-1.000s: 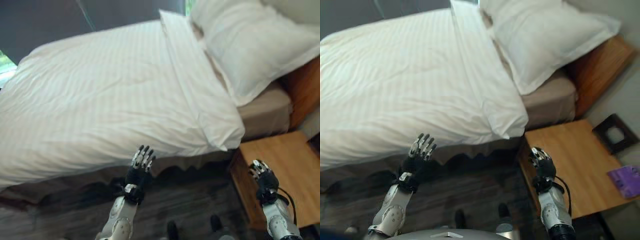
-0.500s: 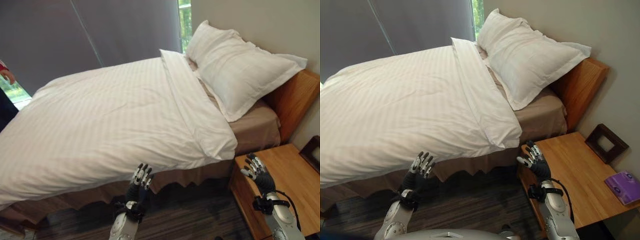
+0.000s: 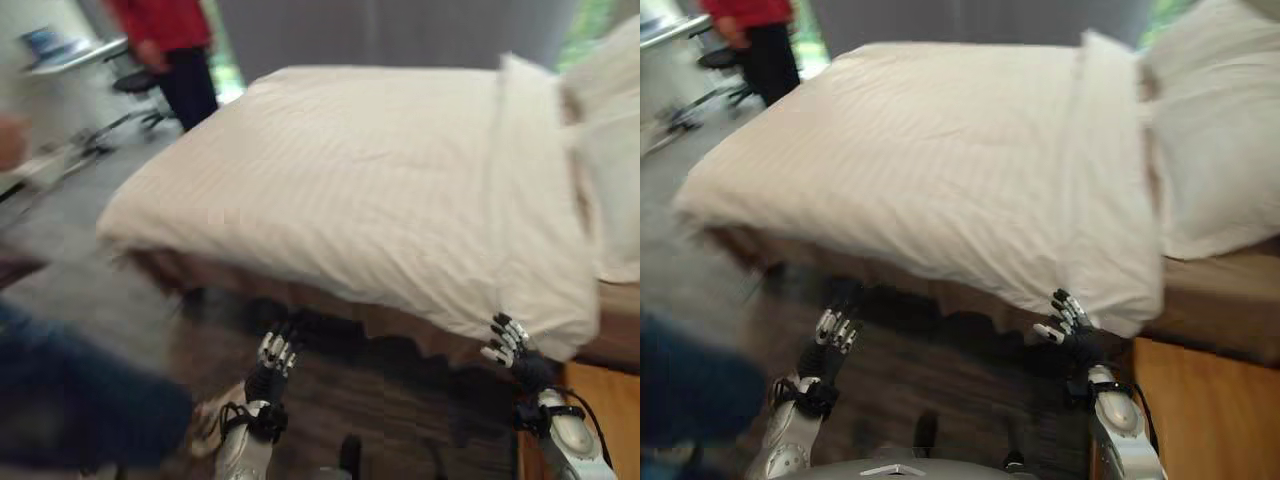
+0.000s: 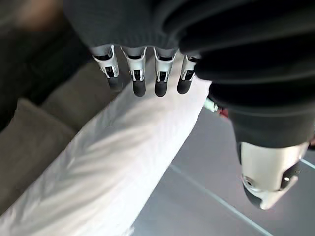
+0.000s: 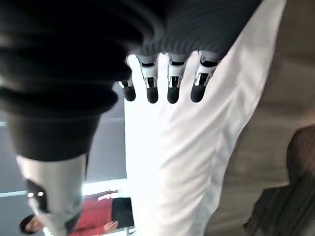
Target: Making the bed.
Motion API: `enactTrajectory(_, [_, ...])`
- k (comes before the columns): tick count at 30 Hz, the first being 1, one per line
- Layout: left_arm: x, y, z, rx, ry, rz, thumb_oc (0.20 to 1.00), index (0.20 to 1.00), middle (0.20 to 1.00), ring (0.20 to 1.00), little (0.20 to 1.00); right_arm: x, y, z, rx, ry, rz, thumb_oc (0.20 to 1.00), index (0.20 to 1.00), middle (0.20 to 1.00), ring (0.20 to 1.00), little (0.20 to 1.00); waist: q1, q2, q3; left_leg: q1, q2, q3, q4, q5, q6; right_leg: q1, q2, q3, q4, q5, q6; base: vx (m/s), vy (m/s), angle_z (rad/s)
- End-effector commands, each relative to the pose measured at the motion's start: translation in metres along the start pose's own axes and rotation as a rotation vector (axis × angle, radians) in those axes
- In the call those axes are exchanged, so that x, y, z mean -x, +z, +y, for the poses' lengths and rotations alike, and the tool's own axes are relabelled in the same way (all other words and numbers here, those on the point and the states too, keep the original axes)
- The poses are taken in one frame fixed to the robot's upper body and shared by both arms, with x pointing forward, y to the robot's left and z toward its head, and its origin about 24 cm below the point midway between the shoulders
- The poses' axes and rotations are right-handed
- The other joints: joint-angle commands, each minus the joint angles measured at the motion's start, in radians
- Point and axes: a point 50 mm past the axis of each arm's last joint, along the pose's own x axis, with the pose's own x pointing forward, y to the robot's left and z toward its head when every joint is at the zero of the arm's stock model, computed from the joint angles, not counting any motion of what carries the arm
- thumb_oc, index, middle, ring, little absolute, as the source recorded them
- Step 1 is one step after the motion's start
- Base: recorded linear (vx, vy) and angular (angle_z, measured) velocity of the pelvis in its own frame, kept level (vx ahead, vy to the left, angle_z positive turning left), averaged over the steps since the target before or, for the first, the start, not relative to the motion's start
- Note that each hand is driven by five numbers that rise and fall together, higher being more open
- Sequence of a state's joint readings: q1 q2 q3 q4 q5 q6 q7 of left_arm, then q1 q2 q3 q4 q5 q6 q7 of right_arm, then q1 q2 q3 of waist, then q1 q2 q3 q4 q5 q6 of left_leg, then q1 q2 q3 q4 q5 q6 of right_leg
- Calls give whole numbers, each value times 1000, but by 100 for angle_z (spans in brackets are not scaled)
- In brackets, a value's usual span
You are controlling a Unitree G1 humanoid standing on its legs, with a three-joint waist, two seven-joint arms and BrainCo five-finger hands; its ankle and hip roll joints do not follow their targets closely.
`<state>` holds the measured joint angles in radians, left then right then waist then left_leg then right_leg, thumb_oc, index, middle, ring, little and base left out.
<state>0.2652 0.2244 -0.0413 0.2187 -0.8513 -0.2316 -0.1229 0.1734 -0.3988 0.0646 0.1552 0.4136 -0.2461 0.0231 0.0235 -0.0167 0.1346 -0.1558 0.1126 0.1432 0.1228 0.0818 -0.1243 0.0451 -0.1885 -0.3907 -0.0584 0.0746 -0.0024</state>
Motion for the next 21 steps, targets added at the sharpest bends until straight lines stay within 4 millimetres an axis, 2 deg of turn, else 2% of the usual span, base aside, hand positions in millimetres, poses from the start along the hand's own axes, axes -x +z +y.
enactTrajectory(1, [-19, 37, -15, -7, -64, -187, 1000, 1000, 1000, 1000, 1000, -6, 25, -11, -37, -70, -147, 1000, 1000, 1000, 1000, 1000, -54, 29, 9, 251, 224, 47, 9, 69, -29, -105, -68, -7, 103, -13, 116, -253, 275, 109])
enactTrajectory(2, [-22, 38, -15, -9, -59, -188, 1000, 1000, 1000, 1000, 1000, -4, 21, -11, -54, -86, -128, 1000, 1000, 1000, 1000, 1000, -74, 39, -1, 304, 258, 91, 12, 66, -52, -106, -85, -38, 116, -20, 132, -220, 275, 133])
enactTrajectory(4, [-26, 41, -21, -11, -78, -194, 1000, 1000, 1000, 1000, 1000, 1, 15, -14, -77, -120, -105, 1000, 1000, 1000, 1000, 1000, -102, 49, -15, 347, 276, 154, 12, 60, -76, -112, -127, -91, 134, -6, 145, -179, 290, 114])
enactTrajectory(6, [-31, 42, -27, -5, -109, -188, 1000, 1000, 1000, 1000, 1000, 8, 10, -18, -114, -159, -88, 1000, 1000, 1000, 1000, 1000, -134, 53, -40, 362, 267, 225, -35, -3, -81, -114, -182, -151, 155, 24, 175, -148, 346, 150])
enactTrajectory(7, [-34, 42, -33, -10, -140, -178, 1000, 1000, 1000, 1000, 1000, 11, 8, -20, -129, -175, -86, 1000, 1000, 1000, 1000, 1000, -143, 57, -43, 350, 244, 251, -89, -43, -72, -106, -203, -160, 148, 49, 191, -94, 430, 200])
enactTrajectory(9, [-33, 41, -31, -54, -152, -157, 1000, 1000, 1000, 1000, 1000, 13, 5, -23, -112, -187, -65, 1000, 1000, 1000, 1000, 1000, -148, 41, -49, 342, 165, 248, -168, -105, -36, -109, -264, -162, 110, 161, 243, -76, 486, 149])
enactTrajectory(10, [-34, 44, -30, -78, -148, -165, 1000, 1000, 1000, 1000, 1000, 13, 5, -23, -113, -200, -68, 1000, 1000, 1000, 1000, 1000, -146, 32, -46, 333, 140, 243, -186, -121, -21, -115, -280, -151, 100, 199, 255, -56, 306, 76])
enactTrajectory(11, [-34, 44, -30, -80, -148, -166, 1000, 1000, 1000, 1000, 1000, 13, 5, -22, -114, -201, -68, 1000, 1000, 1000, 1000, 1000, -145, 28, -46, 333, 134, 244, -187, -122, -18, -116, -284, -149, 98, 204, 256, -55, 254, 31])
enactTrajectory(12, [-34, 47, -28, -100, -144, -175, 1000, 1000, 1000, 1000, 1000, 13, 3, -21, -138, -214, -65, 1000, 1000, 1000, 1000, 1000, -142, 20, -43, 330, 112, 238, -198, -134, -5, -119, -297, -135, 93, 235, 264, -64, 254, 45])
enactTrajectory(13, [-34, 51, -26, -134, -131, -185, 1000, 1000, 1000, 1000, 1000, 12, -1, -17, -192, -229, -61, 1000, 1000, 1000, 1000, 1000, -154, 14, -32, 323, 96, 220, -201, -142, 12, -135, -285, -81, 112, 216, 258, -164, 521, 55])
enactTrajectory(14, [-36, 60, -19, -195, -113, -217, 1000, 1000, 1000, 1000, 1000, 9, -4, -7, -281, -189, -63, 1000, 1000, 1000, 1000, 1000, -231, 1, -17, 295, 64, 166, -210, -112, 37, -204, -132, 310, 182, 172, 233, -149, 583, 88])
enactTrajectory(15, [-34, 62, -17, -210, -113, -224, 1000, 1000, 1000, 1000, 1000, 10, -2, -5, -277, -144, -69, 1000, 1000, 1000, 1000, 1000, -243, 11, -12, 296, 58, 142, -210, -108, 48, -218, -35, 399, 235, 105, 218, -112, 591, 130])
enactTrajectory(16, [-31, 62, -15, -215, -111, -224, 1000, 1000, 1000, 1000, 1000, 13, -2, -5, -253, -117, -64, 1000, 1000, 1000, 1000, 1000, -236, 16, -12, 294, 43, 127, -210, -107, 60, -211, 9, 396, 250, 47, 199, -35, 433, 108])
enactTrajectory(18, [-30, 58, -13, -239, -97, -205, 1000, 1000, 1000, 1000, 1000, 14, -4, -5, -228, -99, -48, 1000, 1000, 1000, 1000, 1000, -227, 16, -19, 281, 12, 100, -210, -111, 84, -205, 78, 350, 275, -24, 156, -51, 291, 40])
enactTrajectory(20, [-30, 55, -15, -231, -95, -198, 1000, 1000, 1000, 1000, 1000, 14, -11, -4, -252, -113, -22, 1000, 1000, 1000, 1000, 1000, -220, 8, -33, 264, -21, 70, -210, -112, 95, -194, 140, 367, 207, -39, 133, -35, 160, 62])
enactTrajectory(21, [-30, 56, -16, -223, -86, -217, 1000, 1000, 1000, 1000, 1000, 13, -14, 1, -244, -94, -8, 1000, 1000, 1000, 1000, 1000, -200, 1, -27, 266, -37, 54, -210, -117, 99, -166, 130, 353, 178, -41, 127, -12, 67, 71])
